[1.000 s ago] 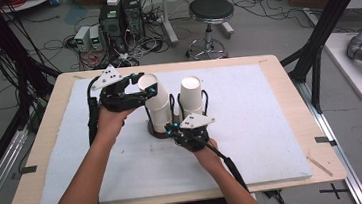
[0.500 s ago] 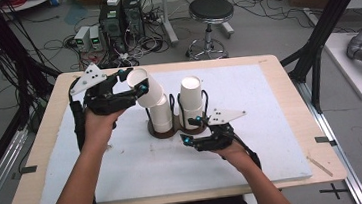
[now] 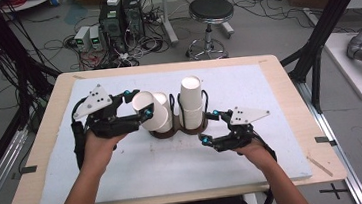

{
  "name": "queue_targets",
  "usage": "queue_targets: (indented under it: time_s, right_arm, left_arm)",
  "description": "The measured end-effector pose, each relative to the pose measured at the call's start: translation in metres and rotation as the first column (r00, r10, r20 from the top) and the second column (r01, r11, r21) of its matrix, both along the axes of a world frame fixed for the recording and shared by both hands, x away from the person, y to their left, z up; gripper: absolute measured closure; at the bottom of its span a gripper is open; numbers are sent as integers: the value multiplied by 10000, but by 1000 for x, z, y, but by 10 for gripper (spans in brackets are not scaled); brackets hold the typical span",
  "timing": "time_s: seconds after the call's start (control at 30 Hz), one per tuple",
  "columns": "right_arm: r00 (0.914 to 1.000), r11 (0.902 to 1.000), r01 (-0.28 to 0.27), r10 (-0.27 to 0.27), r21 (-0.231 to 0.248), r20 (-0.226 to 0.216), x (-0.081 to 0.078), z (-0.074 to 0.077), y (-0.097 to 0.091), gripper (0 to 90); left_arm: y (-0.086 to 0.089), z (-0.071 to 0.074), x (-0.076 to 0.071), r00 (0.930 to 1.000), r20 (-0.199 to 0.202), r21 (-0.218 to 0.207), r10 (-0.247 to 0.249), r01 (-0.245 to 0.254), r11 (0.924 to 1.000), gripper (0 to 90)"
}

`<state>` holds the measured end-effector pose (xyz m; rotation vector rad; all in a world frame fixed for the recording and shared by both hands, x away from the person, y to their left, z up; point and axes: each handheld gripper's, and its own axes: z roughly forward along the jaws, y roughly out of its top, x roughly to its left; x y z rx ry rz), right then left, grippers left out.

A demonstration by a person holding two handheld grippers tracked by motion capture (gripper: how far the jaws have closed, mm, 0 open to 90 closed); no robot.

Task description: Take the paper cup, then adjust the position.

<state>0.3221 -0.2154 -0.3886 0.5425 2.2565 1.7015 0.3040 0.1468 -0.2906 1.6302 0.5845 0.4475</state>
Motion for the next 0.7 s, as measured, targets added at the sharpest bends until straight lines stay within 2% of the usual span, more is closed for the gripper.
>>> queue_targets:
  time_s: [0.2,0.33,0.53,0.7]
  right_arm:
    - [10000,10000,-59,59,-34,53,5,0,-1,228]
    - [10000,9999,37,-37,135,32,7,0,-2,226]
    - [9999,9998,1,-3,191,131,3,2,-4,222]
    - [9999,9998,57,-59,195,119,0,3,-2,219]
  left_arm:
    - [-1,-12,-2,9994,-145,181,-318,320,9993,354]
    - [-4,-18,-2,9991,-151,271,-396,400,9988,354]
    - [-8,-28,-1,9990,-303,271,-343,352,9990,354]
    - [-14,-30,1,9983,-355,317,-469,481,9983,354]
